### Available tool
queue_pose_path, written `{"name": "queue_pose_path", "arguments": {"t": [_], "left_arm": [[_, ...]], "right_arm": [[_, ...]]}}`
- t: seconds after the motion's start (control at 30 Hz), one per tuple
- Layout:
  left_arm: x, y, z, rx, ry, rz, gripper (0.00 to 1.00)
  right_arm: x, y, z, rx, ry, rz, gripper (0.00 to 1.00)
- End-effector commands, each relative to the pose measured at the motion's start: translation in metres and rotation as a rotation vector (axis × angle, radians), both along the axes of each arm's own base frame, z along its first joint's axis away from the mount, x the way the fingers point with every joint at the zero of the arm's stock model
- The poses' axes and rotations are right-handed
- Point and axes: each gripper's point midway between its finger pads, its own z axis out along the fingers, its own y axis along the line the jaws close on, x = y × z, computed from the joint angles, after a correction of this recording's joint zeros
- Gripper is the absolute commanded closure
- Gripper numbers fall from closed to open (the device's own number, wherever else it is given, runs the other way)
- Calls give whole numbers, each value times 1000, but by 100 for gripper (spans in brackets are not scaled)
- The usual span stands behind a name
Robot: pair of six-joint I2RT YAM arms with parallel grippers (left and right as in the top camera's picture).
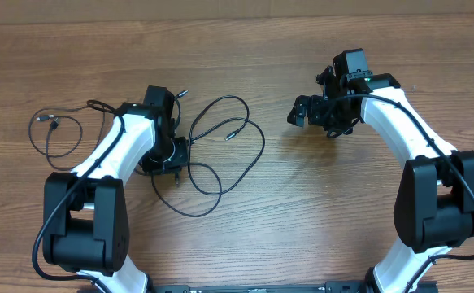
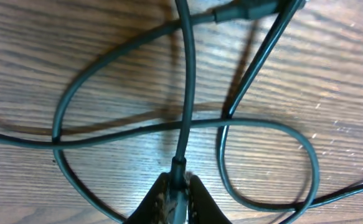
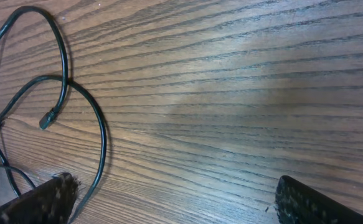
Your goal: Untangle cables
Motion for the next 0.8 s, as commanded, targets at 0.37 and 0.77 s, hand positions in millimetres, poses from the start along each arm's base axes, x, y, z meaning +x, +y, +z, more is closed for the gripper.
{"name": "queue_pose_path", "arguments": {"t": [0.37, 0.77], "left_arm": [[-14, 8, -16, 43, 29, 99, 58], [19, 6, -26, 7, -73, 651, 40]], "right_arm": [[0, 0, 8, -3, -24, 0, 0], [0, 0, 8, -3, -24, 0, 0]]}}
